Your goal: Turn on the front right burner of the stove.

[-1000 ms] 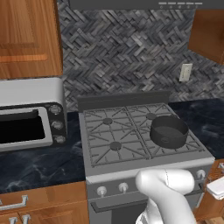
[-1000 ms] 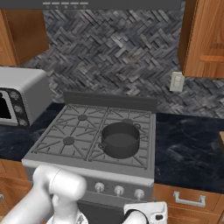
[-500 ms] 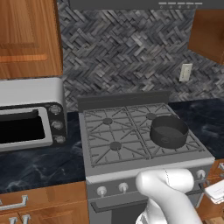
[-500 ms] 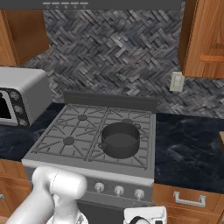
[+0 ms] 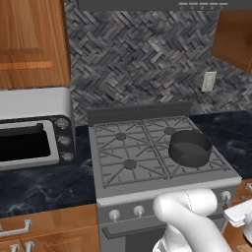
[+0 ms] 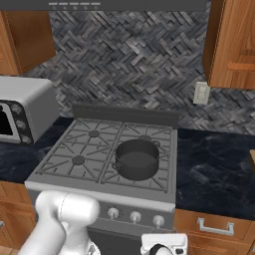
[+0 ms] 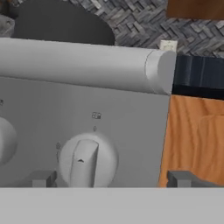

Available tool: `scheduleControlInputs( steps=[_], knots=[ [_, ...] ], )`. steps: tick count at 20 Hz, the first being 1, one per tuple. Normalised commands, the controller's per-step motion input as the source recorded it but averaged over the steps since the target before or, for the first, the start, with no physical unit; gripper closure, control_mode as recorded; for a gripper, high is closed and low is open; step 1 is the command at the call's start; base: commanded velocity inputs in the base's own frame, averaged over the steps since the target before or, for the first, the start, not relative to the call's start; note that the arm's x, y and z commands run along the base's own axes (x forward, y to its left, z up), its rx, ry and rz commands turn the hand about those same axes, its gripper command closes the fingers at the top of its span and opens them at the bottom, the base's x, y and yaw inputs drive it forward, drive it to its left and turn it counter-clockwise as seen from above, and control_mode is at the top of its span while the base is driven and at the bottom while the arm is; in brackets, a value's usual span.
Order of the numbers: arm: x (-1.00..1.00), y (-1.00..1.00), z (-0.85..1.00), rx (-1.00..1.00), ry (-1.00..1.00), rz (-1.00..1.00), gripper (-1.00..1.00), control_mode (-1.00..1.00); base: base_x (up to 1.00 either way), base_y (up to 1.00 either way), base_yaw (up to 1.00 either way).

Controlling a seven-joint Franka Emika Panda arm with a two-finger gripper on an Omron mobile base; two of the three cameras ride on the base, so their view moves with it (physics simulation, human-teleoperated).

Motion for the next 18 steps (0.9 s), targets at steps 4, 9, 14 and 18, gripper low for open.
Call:
scheduleControlInputs(
  steps=[4,9,14,18],
  knots=[
    [0.32,0.00,-0.27,0.08,0.00,0.00,-1.00,-1.00,0.00,0.00,0.00],
    [0.25,0.00,-0.30,0.06,0.00,0.00,-1.00,-1.00,0.00,0.00,0.00],
    [0.17,0.00,-0.27,0.05,0.00,0.00,-1.00,-1.00,0.00,0.00,0.00],
    [0.05,0.00,-0.10,0.06,-0.03,0.00,-1.00,-1.00,0.00,0.00,0.00]
  ],
)
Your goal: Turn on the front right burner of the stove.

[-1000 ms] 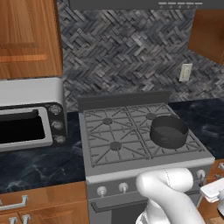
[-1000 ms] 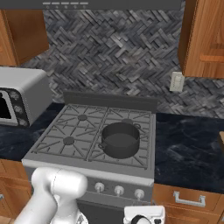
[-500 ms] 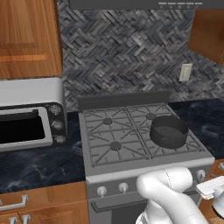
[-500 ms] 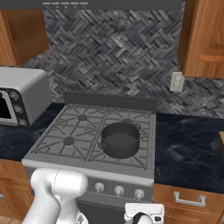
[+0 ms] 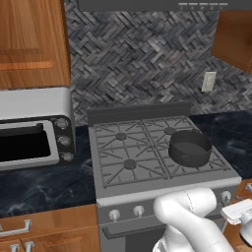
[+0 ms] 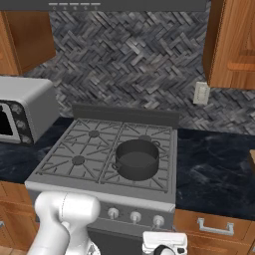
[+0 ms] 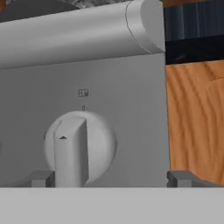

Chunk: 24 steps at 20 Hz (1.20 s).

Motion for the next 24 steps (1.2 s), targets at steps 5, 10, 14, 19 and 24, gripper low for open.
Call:
scheduleControlInputs(
  steps=[5,10,14,19,24],
  knots=[
    [0.09,0.03,0.00,0.09,0.01,-0.11,-1.00,-1.00,0.00,0.00,0.00],
    [0.27,0.13,0.01,0.05,0.01,-0.26,-1.00,-1.00,0.00,0.00,0.00],
    [0.21,0.13,0.17,0.01,0.00,-0.19,-1.00,-1.00,0.00,0.00,0.00],
    [0.31,0.18,0.37,0.00,-0.04,-0.06,1.00,-1.00,0.00,0.00,0.00],
    [0.40,0.00,0.47,0.00,-0.19,0.05,1.00,-1.00,0.00,0.00,0.00]
  ],
)
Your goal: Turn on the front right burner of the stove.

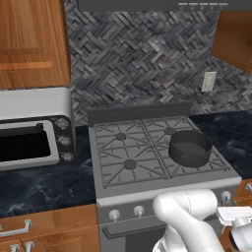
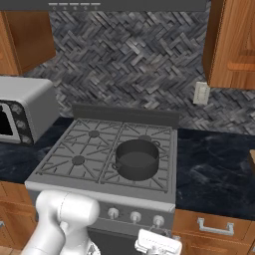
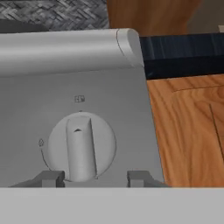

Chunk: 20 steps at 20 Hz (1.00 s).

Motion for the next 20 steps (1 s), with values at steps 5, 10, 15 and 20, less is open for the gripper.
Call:
scheduleControlInputs(
  steps=[5,10,15,20],
  knots=[
    [0.34,0.00,0.29,0.00,-0.18,0.12,1.00,-1.00,0.00,0.00,0.00],
    [0.35,0.00,0.35,0.00,-0.14,0.19,1.00,-1.00,0.00,0.00,0.00],
    [0.21,0.04,0.36,-0.07,-0.03,0.18,1.00,-1.00,0.00,0.00,0.00],
    [0.17,0.09,0.24,-0.32,0.09,0.02,1.00,-1.00,0.00,0.00,0.00]
  ],
)
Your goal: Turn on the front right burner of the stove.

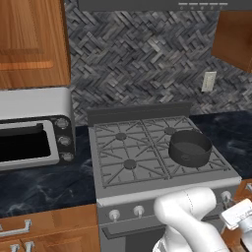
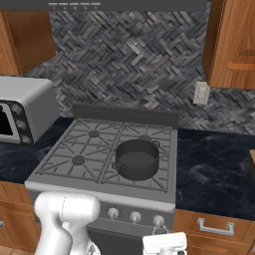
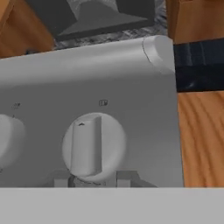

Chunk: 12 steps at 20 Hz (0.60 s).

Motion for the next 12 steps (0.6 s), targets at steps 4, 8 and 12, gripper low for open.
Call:
scheduleControlInputs(
  steps=[4,8,12],
  knots=[
    [0.23,0.00,0.14,-0.48,0.08,0.00,1.00,-1.00,0.00,0.00,0.00],
    [0.29,0.00,0.18,-0.52,0.00,0.00,1.00,-1.00,0.00,0.00,0.00],
    [0.15,0.00,0.17,-0.60,0.00,0.00,1.00,-1.00,0.00,0.00,0.00]
  ],
)
